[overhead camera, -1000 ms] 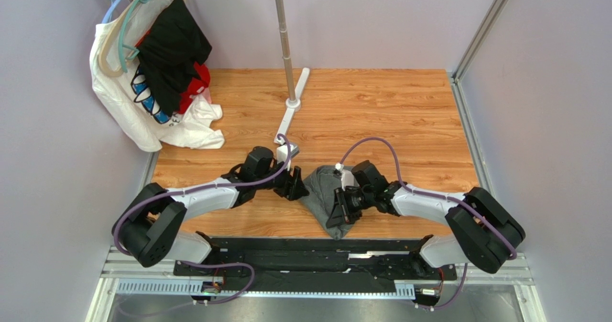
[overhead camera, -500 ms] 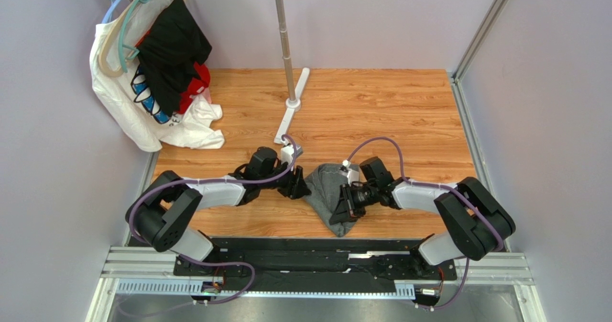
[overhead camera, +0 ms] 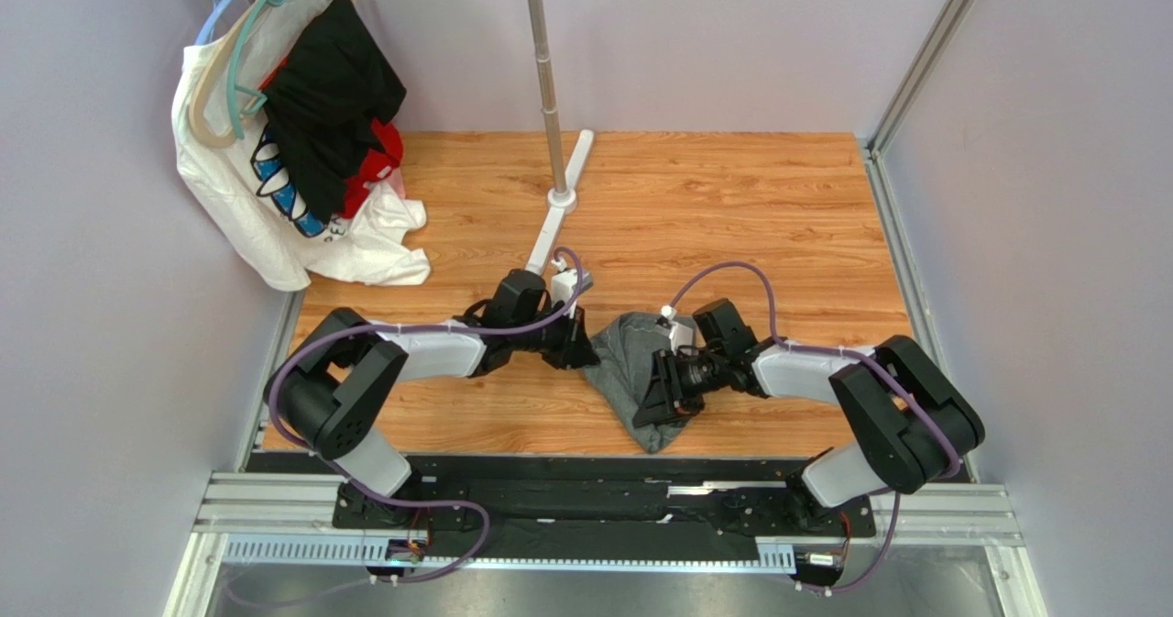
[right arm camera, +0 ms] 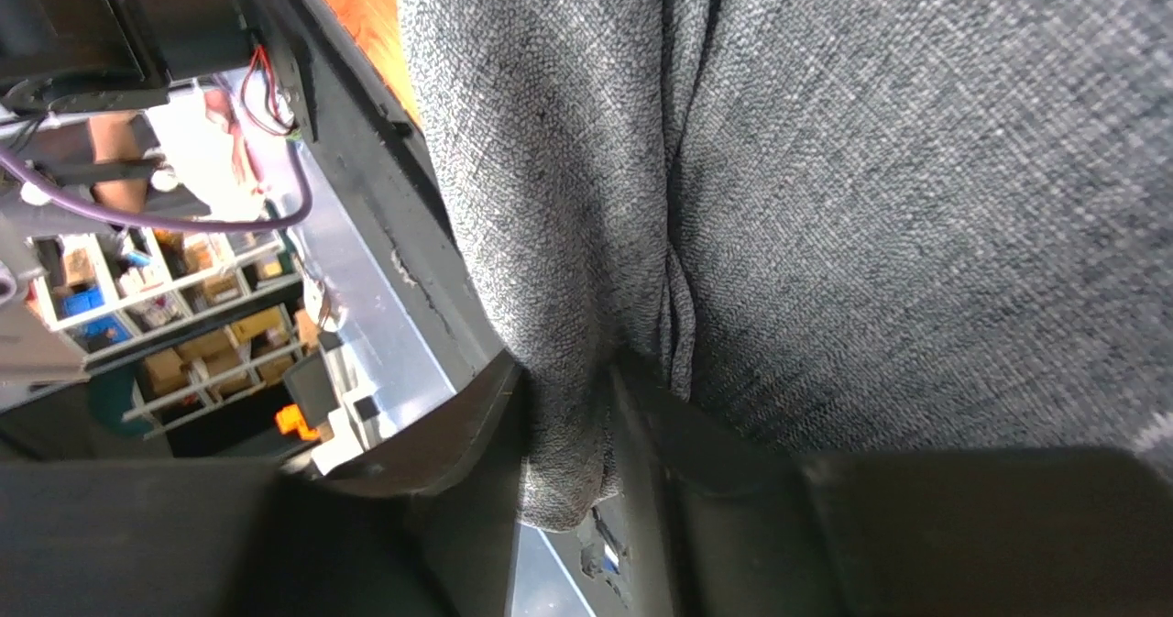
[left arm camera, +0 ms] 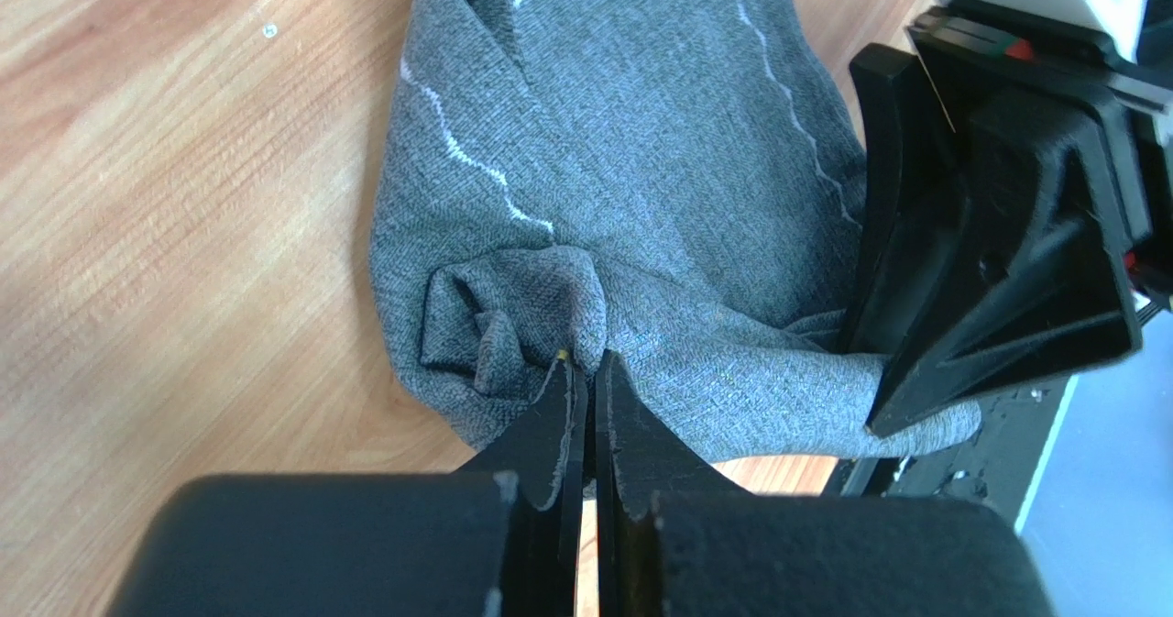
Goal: Fold the napkin, place the utensils inside, and roll it up
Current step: Roll the napkin with the utensil
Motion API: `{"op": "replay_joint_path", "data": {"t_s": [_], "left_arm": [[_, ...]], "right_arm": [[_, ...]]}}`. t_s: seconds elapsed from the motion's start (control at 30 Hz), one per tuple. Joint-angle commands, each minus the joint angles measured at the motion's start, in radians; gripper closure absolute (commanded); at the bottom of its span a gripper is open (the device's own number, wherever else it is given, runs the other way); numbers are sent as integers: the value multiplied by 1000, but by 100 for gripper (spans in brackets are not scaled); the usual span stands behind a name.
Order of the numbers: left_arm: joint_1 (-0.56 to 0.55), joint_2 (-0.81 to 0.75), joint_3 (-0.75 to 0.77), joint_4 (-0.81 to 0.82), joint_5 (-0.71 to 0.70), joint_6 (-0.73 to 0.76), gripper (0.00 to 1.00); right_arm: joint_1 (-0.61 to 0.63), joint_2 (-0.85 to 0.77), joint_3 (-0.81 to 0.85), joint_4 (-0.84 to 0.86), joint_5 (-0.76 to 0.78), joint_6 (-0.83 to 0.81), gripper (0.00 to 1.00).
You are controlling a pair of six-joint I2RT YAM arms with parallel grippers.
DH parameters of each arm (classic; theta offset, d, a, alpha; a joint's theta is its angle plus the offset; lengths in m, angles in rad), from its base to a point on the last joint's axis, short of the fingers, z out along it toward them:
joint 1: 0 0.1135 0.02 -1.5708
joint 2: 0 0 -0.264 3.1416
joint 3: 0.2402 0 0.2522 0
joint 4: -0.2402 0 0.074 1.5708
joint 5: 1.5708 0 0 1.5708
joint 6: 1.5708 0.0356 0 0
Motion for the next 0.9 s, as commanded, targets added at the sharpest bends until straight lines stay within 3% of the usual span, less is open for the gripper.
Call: {"op": "replay_joint_path", "data": {"t_s": [0.0, 0.07, 0.37, 0.5, 0.6, 0.87], "left_arm": [[-1, 42, 101, -158, -18, 6, 100], [1, 64, 136, -211, -8, 4, 100], [1, 117, 222, -334, 16, 7, 100], [1, 124, 242, -363, 17, 10, 100], [1, 135, 251, -373, 22, 12, 100], [-1, 147, 254, -380, 20, 7, 100]], "right_arm": [[-8, -50, 29, -116, 157, -75, 58], [-8, -96, 43, -150, 165, -85, 52], [15, -277, 144, -332, 289, -104, 45], [99, -362, 219, -429, 517, -109, 43], [247, -371, 296, -499, 730, -98, 43], [599, -195, 405, -558, 1207, 1, 43]]}}
